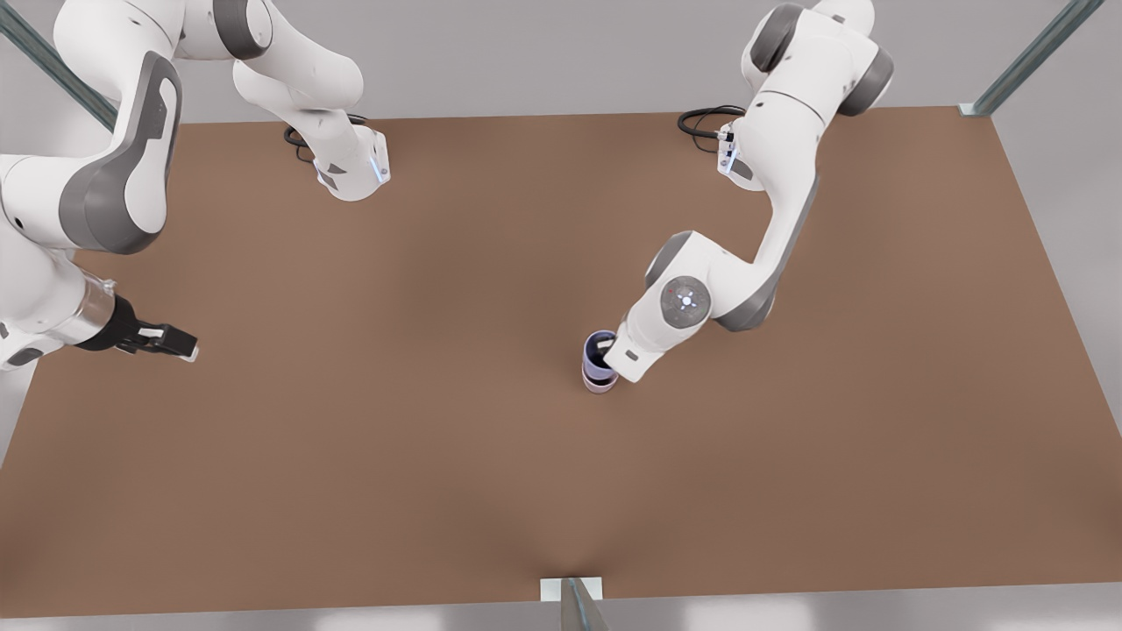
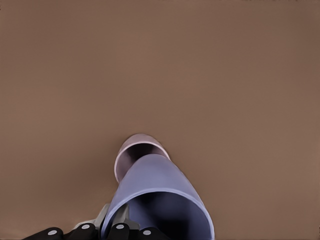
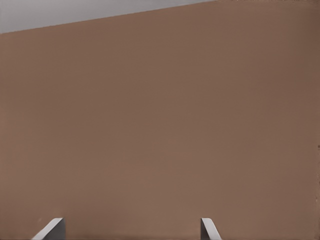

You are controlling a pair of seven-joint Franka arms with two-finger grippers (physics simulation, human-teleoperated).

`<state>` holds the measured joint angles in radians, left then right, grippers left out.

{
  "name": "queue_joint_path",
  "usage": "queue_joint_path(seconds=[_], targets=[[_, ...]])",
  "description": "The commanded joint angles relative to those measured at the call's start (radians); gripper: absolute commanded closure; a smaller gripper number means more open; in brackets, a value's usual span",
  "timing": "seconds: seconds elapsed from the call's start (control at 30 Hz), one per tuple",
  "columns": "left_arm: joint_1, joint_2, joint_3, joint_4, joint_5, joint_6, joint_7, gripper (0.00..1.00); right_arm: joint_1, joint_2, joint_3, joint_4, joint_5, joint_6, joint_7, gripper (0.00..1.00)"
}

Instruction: Stack the cups, with the pink cup at the bottom and the purple cup at the top

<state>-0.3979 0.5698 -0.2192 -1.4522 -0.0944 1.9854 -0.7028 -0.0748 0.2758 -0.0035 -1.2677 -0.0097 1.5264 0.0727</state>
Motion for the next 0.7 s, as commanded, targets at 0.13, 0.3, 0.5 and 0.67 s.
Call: queue_joint_path(seconds=[0.13,0.3,0.5,0.67], targets=[[-0.007,0.021,0.000,-0.002,0.001,0.020,-0.313,0.79,-0.005,-0.001,-0.006,0.018,-0.006,0.001,-0.131,0.00],[-0.007,0.013,0.007,-0.007,0.004,-0.007,-0.303,0.79,-0.005,0.000,-0.006,0.019,-0.006,0.001,-0.134,0.00],[-0.007,0.018,0.009,-0.007,0.004,-0.020,-0.300,0.79,-0.005,-0.001,-0.006,0.025,-0.007,0.009,-0.131,0.00],[-0.007,0.028,0.009,-0.008,0.004,-0.011,-0.299,0.79,-0.007,-0.001,-0.006,0.027,-0.006,0.011,-0.128,0.00]])
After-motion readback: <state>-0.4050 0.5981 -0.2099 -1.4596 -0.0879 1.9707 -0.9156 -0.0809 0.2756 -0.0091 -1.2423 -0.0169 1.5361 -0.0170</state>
